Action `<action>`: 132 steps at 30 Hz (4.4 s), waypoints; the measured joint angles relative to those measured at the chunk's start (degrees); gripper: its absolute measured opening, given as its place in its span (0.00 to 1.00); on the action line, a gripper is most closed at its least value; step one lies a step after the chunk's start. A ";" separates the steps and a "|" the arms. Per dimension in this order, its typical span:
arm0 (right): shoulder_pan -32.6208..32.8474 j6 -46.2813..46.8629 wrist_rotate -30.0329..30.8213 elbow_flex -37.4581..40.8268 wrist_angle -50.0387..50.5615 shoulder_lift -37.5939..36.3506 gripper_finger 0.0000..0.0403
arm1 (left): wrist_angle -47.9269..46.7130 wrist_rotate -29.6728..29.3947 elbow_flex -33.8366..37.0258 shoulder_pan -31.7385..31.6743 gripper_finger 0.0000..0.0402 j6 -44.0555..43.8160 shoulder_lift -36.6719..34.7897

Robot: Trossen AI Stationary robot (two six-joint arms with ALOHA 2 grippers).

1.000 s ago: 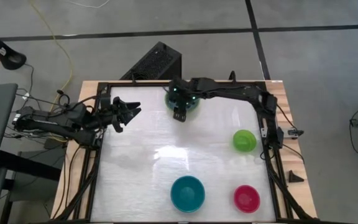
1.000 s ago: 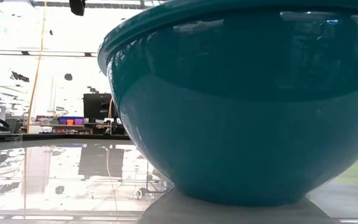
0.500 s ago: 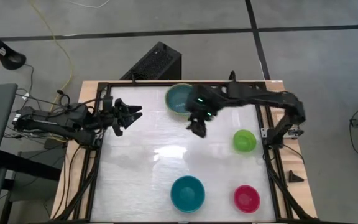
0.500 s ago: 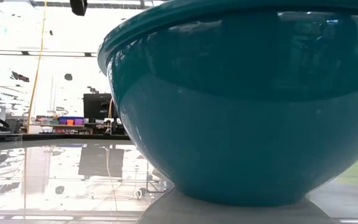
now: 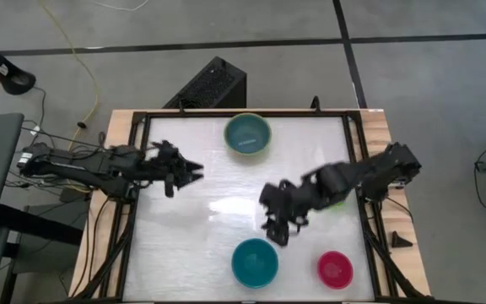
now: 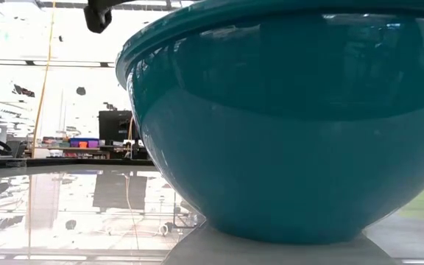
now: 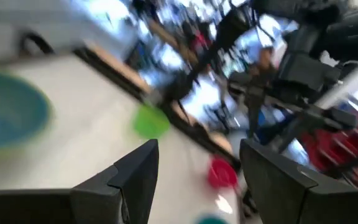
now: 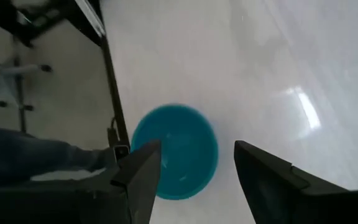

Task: Nest bowls inside each other
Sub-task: Stack the dark blue bowl on top of the light blue bowl, then stack the light green on top of the dark blue bowl

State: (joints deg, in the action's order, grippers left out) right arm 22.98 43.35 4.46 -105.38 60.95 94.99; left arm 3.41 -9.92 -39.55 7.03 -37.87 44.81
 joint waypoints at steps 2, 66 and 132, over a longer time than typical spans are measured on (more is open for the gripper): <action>2.55 2.96 2.98 0.02 0.13 1.37 0.59 | -1.04 4.92 0.00 0.19 0.53 -3.07 2.87; 43.77 77.11 25.30 31.74 6.82 -3.80 0.59 | 36.78 28.39 -17.79 -16.62 0.00 -22.95 55.21; 2.96 33.48 14.68 75.03 -11.38 -41.00 0.59 | 12.03 34.32 -27.85 -47.20 0.62 -9.08 59.17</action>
State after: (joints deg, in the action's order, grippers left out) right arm 25.95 76.84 19.14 -30.35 49.57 53.99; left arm 15.44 24.40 -67.40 -40.18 -46.95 103.98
